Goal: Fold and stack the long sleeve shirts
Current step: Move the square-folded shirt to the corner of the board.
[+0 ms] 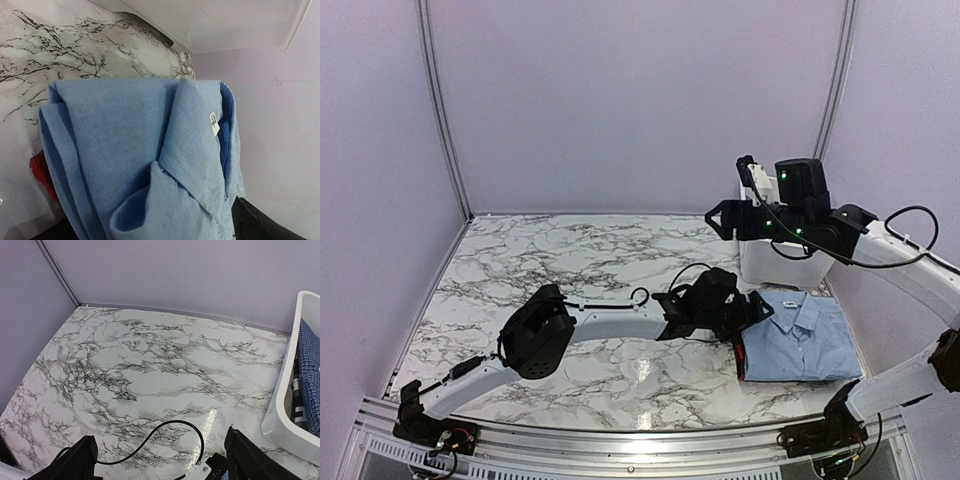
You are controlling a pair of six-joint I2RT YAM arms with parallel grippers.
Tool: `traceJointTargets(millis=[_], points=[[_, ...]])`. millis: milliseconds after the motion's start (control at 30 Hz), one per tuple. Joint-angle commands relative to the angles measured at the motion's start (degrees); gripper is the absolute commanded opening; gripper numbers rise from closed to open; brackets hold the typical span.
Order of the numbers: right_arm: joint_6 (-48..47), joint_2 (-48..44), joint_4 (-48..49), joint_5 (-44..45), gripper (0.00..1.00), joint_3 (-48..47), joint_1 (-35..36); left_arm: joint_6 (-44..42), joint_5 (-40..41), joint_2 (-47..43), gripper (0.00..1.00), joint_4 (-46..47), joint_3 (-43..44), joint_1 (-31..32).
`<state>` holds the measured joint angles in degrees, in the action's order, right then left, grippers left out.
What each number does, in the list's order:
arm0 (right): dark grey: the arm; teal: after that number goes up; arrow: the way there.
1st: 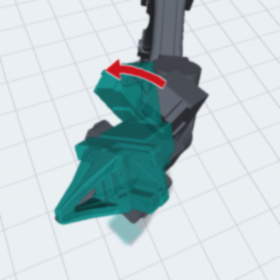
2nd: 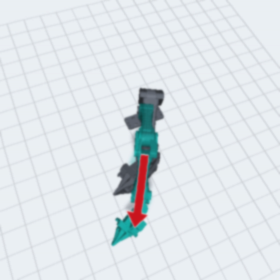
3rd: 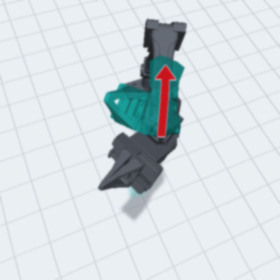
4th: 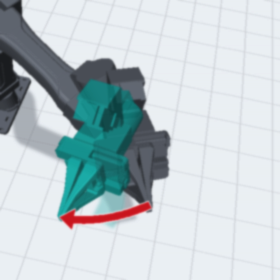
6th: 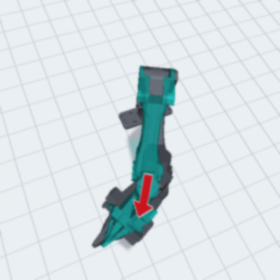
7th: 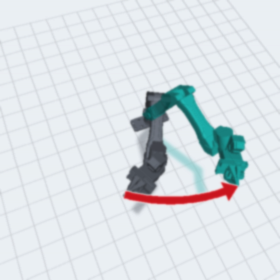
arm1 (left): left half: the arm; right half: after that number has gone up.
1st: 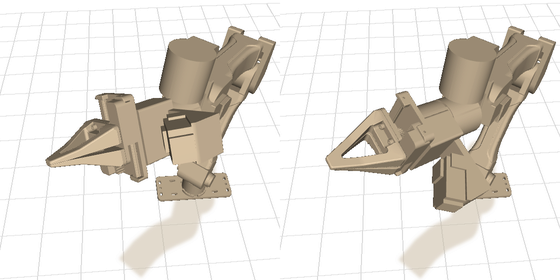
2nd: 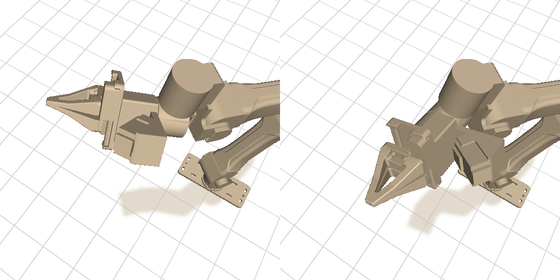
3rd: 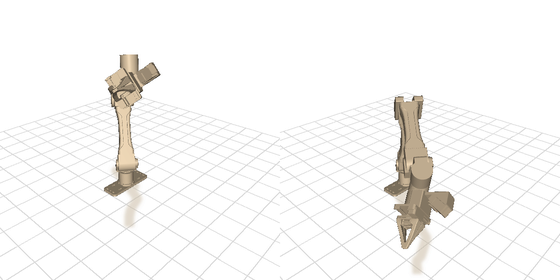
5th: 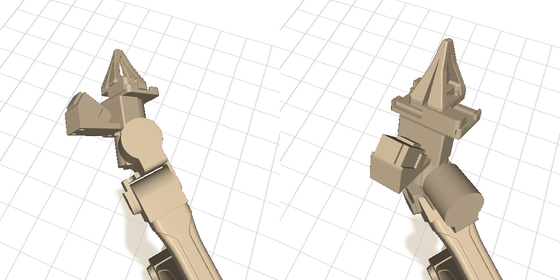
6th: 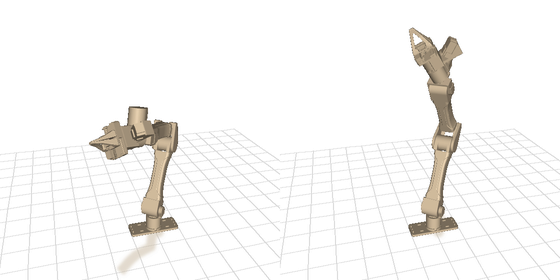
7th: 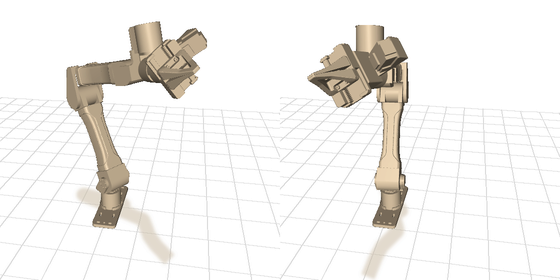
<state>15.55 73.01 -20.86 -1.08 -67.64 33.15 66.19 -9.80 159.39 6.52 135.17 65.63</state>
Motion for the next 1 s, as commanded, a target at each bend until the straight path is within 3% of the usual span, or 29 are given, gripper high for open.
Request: traceJointTargets(millis=[0, 633, 767, 967], points=[[0.55, -1.22, 0.91, -0.09, 0.84, -0.47, -0.43, -3.07, 2.31, -2.8, 0.97, -1.88, -2.75, 0.9], [0.67, -0.07, 1.07, 2.18, 0.87, -0.39, -0.45, -17.17, 15.64, -30.16, 0.99, -3.14, -32.09, -3.21], [0.79, 0.79, 1.35, 3.21, 0.98, -1.14, -0.45, -20.58, 17.95, -37.33, 0.99, -4.7, -38.58, -5.47], [2.16, 2.92, -0.97, 7.31, 0.99, -4.75, -0.49, -23.86, 21.37, -47.84, 0.99, -6.24, -47.65, -9.35]])
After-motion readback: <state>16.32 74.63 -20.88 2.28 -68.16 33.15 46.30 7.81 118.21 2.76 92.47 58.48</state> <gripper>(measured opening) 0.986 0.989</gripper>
